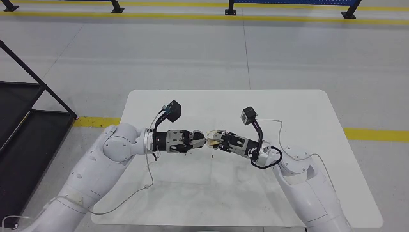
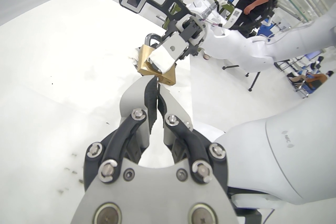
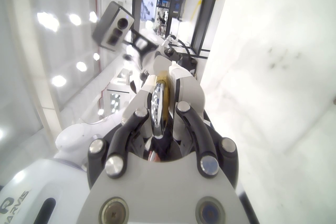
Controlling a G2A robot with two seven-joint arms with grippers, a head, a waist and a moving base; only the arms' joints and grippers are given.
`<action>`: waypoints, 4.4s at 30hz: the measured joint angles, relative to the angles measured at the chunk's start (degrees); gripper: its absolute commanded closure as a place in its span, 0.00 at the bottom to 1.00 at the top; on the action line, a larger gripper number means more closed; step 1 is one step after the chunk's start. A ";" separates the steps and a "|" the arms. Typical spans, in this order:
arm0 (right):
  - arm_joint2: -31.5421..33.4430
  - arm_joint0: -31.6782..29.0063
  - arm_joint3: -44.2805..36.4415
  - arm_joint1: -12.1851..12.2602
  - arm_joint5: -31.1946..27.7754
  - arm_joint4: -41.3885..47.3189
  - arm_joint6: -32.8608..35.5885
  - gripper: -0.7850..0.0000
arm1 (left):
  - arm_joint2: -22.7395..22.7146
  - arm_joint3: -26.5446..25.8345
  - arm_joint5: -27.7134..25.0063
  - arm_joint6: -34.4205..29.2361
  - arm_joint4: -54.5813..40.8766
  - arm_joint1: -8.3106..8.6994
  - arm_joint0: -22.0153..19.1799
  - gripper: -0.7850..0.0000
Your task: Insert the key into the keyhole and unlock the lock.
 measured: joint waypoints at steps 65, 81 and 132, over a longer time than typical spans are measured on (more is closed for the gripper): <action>0.00 0.00 0.00 0.00 0.00 0.00 0.00 1.00 | -5.11 -11.97 2.13 21.20 32.91 0.68 9.46 1.00; 0.00 0.00 0.00 0.00 0.00 0.00 0.00 1.00 | -6.03 -13.77 3.07 23.32 37.06 0.78 10.69 1.00; 0.00 0.00 0.00 0.00 0.00 0.00 0.00 1.00 | -22.43 -12.59 -0.40 32.23 30.86 2.52 24.12 0.00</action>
